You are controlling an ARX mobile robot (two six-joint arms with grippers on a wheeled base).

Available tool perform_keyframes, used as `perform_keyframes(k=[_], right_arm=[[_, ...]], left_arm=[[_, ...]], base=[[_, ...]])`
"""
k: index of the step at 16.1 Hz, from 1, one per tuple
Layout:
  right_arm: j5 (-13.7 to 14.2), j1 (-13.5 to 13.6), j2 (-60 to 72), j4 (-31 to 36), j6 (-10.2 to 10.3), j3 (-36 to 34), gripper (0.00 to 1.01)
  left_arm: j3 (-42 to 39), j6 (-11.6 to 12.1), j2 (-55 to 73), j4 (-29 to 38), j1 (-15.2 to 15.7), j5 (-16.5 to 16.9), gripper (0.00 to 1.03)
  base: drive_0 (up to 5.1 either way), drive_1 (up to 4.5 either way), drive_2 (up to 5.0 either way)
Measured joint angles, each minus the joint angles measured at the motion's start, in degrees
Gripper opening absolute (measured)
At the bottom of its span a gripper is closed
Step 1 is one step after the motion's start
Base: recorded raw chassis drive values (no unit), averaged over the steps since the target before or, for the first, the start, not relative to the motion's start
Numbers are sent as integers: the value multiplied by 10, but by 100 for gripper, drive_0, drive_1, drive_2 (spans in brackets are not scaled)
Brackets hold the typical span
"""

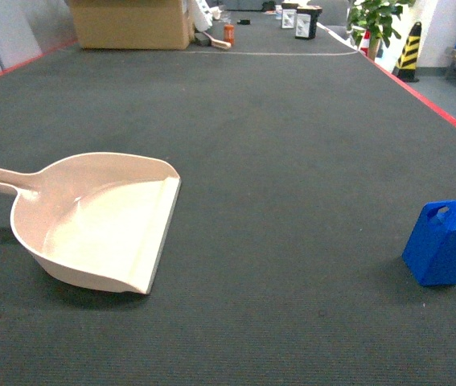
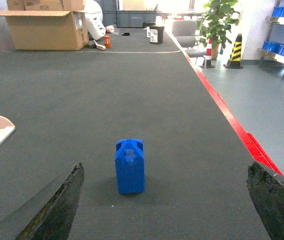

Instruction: Place part in tray to right shelf

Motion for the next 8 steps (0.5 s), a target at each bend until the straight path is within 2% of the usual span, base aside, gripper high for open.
perform_keyframes(k=[8], right_arm=[[0,0,0,0,0,0,98]], left_arm=[[0,0,0,0,0,0,98]], base=[[0,0,0]])
